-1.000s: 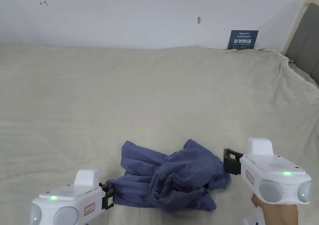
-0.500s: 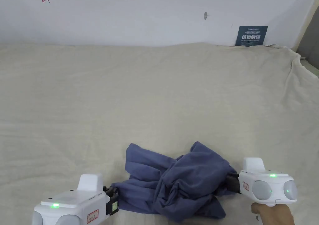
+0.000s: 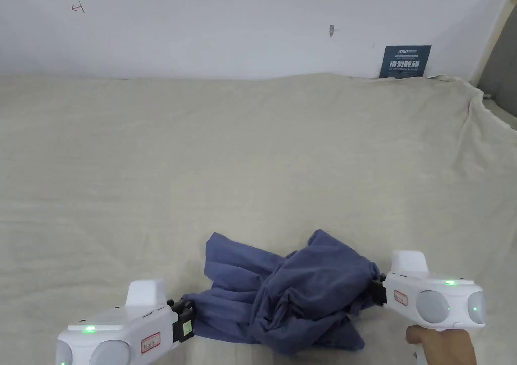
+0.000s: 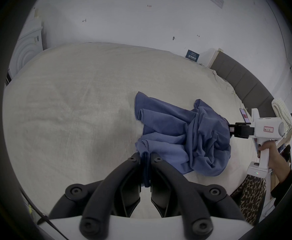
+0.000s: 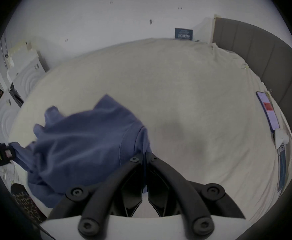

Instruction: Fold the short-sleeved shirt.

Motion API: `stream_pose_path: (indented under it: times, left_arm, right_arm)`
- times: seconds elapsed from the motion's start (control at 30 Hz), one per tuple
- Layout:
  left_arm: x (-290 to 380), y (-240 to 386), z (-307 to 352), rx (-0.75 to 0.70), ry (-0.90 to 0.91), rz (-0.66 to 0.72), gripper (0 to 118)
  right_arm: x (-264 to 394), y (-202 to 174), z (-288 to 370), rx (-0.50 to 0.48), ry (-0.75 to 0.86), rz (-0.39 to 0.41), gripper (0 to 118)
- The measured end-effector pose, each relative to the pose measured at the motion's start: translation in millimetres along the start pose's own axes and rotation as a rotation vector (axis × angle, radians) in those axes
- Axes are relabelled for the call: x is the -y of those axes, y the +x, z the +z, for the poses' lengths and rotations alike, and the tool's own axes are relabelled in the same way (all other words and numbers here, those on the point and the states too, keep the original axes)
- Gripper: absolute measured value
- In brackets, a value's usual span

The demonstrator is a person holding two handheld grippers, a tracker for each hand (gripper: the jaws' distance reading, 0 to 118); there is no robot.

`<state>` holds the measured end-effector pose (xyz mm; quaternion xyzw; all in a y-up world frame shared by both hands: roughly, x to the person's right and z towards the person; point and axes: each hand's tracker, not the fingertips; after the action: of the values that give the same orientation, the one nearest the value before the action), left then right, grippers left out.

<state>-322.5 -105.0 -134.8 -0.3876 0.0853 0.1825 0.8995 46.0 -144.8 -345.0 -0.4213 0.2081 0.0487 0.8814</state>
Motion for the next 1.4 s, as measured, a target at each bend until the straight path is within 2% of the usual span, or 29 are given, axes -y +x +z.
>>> stream_pose_path:
  times: [0.13,0.33,0.6,0.77,1.03,1.2,1.4]
  left_arm:
    - [-7,-4,7,0.044,0.029,0.073,7]
    - [-41,-4,23,0.065,0.115,0.085,7]
    - [-128,-5,59,0.009,0.278,0.01,7]
    - [-182,-10,82,-0.094,0.369,-0.057,7]
    - [-261,-11,103,-0.189,0.474,-0.083,7]
    - [-306,-11,101,-0.224,0.525,-0.092,7]
    - [-344,-7,92,-0.277,0.553,-0.129,7]
  right_arm:
    - [-21,10,42,-0.027,0.113,-0.02,1]
    - [-64,20,109,-0.046,0.287,-0.028,1]
    - [-125,35,175,-0.015,0.43,0.028,1]
    - [-166,42,203,0.029,0.506,0.043,1]
    - [-232,48,215,0.101,0.57,0.079,1]
    - [-261,43,208,0.179,0.614,0.1,1]
    - [-286,39,191,0.208,0.642,0.1,1]
